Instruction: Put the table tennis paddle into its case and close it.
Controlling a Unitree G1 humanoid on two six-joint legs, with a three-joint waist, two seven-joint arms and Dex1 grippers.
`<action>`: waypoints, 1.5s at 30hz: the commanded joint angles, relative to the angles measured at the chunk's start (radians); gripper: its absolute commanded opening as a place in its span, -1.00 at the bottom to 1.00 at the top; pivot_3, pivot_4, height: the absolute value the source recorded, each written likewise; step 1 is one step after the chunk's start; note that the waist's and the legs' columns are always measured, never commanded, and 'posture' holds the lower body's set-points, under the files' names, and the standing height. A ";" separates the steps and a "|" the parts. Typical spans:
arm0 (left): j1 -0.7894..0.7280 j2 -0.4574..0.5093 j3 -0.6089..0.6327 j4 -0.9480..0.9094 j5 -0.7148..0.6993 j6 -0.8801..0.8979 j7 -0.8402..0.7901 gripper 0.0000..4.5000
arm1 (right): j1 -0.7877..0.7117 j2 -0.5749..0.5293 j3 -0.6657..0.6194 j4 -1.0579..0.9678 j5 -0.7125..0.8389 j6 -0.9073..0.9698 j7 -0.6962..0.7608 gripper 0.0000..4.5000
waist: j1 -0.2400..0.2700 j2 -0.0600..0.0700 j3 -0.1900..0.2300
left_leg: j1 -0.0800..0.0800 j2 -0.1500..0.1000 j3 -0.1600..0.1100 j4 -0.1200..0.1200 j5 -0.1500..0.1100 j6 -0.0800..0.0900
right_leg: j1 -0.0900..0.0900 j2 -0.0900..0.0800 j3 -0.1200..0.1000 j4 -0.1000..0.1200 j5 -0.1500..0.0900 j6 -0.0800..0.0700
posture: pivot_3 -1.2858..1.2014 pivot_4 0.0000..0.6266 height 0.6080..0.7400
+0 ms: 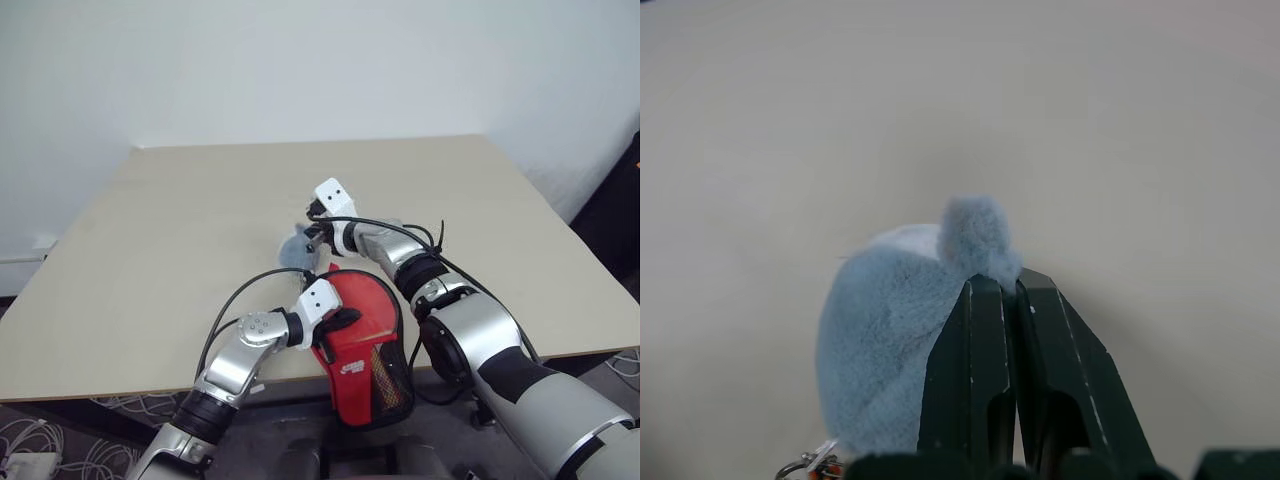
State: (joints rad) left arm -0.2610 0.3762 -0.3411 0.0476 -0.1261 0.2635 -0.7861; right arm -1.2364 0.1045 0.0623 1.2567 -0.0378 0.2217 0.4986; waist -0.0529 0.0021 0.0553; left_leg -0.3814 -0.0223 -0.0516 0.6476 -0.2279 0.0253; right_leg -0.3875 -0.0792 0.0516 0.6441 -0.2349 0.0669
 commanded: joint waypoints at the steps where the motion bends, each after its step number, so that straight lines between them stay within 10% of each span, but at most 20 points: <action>1: 0.017 0.009 -0.028 0.053 0.044 0.042 0.002 -1.00 | -0.047 -0.022 0.005 -0.003 -0.038 -0.030 -0.121 -0.98 | 0.000 0.000 0.000 | 0.000 0.000 0.000 0.000 0.000 0.000 | 0.000 0.000 0.000 0.000 0.000 0.000 | 0.03 -1.00 1.00; 21: 0.025 0.004 -0.038 0.049 0.043 0.045 0.003 -1.00 | -0.021 -0.232 0.093 -0.096 -0.140 -0.028 -0.088 -0.98 | 0.000 0.001 0.000 | 0.000 -0.001 0.000 -0.001 0.001 0.000 | 0.002 0.000 0.000 -0.001 0.000 0.000 | 0.03 -1.00 1.00; 45: -0.021 -0.030 -0.003 0.190 0.049 -0.025 0.029 -1.00 | 0.492 -0.658 0.126 -1.136 -0.098 0.368 0.312 -0.98 | 0.013 0.006 -0.003 | 0.002 -0.005 -0.010 0.002 0.001 0.002 | 0.013 -0.005 -0.010 -0.004 -0.004 0.005 | 0.03 -1.00 1.00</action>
State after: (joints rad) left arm -0.3063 0.3353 -0.3309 0.1592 -0.1259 0.2093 -0.7707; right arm -0.7302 -0.5129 0.2292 0.2018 -0.1460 0.5697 0.7997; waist -0.0395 0.0086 0.0521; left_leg -0.3789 -0.0268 -0.0610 0.6495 -0.2265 0.0269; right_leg -0.3748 -0.0844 0.0416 0.6398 -0.2392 0.0723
